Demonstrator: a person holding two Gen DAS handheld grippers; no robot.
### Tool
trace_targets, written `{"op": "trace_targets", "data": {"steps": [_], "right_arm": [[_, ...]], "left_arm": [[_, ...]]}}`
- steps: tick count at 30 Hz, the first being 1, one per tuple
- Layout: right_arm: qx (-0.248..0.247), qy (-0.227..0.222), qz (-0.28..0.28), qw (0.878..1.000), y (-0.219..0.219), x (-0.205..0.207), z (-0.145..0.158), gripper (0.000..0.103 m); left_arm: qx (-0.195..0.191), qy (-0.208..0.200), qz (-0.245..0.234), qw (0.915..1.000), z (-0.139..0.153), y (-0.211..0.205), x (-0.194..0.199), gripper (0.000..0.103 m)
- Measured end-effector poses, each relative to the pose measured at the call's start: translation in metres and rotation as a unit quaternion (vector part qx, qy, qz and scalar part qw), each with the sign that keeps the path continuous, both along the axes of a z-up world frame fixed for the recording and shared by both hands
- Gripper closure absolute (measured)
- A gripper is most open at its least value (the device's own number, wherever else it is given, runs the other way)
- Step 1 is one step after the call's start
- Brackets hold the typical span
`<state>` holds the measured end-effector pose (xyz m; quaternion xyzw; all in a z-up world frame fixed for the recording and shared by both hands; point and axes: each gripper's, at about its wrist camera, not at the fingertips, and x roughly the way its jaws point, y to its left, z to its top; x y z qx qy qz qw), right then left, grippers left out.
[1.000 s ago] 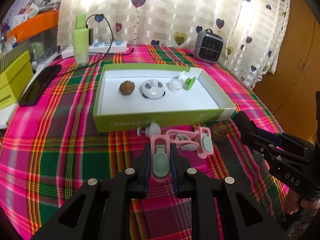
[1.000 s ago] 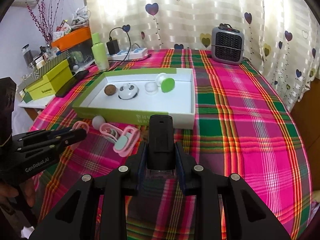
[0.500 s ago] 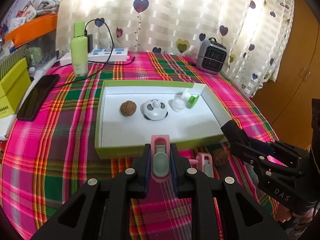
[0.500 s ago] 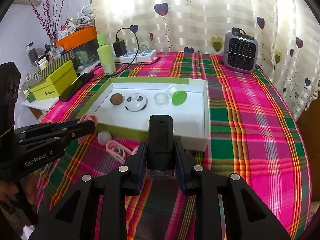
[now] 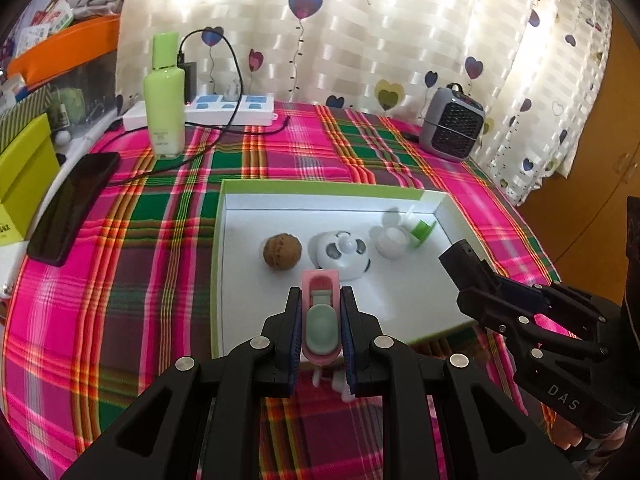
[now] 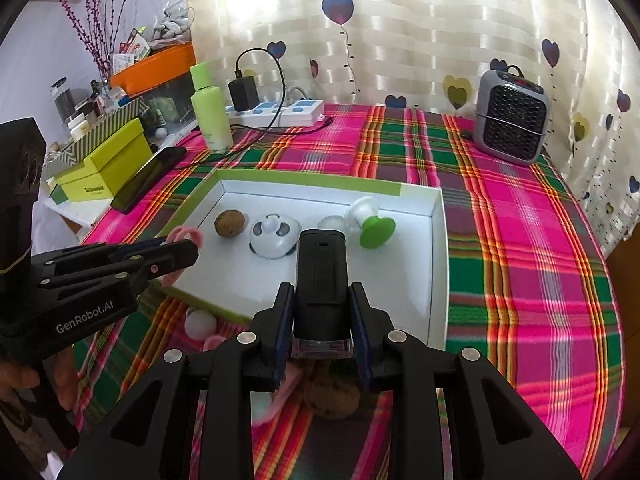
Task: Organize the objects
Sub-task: 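Carry the flashlight with the right tool while the left tool carries the pink clip over the box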
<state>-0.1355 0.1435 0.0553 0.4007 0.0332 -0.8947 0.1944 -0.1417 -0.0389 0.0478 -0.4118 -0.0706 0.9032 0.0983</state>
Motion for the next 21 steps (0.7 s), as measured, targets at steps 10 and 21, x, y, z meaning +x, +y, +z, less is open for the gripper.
{"op": "trace_targets", "data": {"steps": [10,21], "right_arm": [[0.003,-0.030,0.012,0.999,-0.011,-0.028,-0.013,0.075],[0.017,-0.057,0.022,0.998,-0.019,-0.044,-0.028,0.075]], "left_arm": [[-0.006,-0.018,0.005,0.9998,-0.012,-0.002,-0.023,0.087],[-0.012,-0.036,0.005,0.9993,-0.024,-0.002,-0.039,0.087]]}}
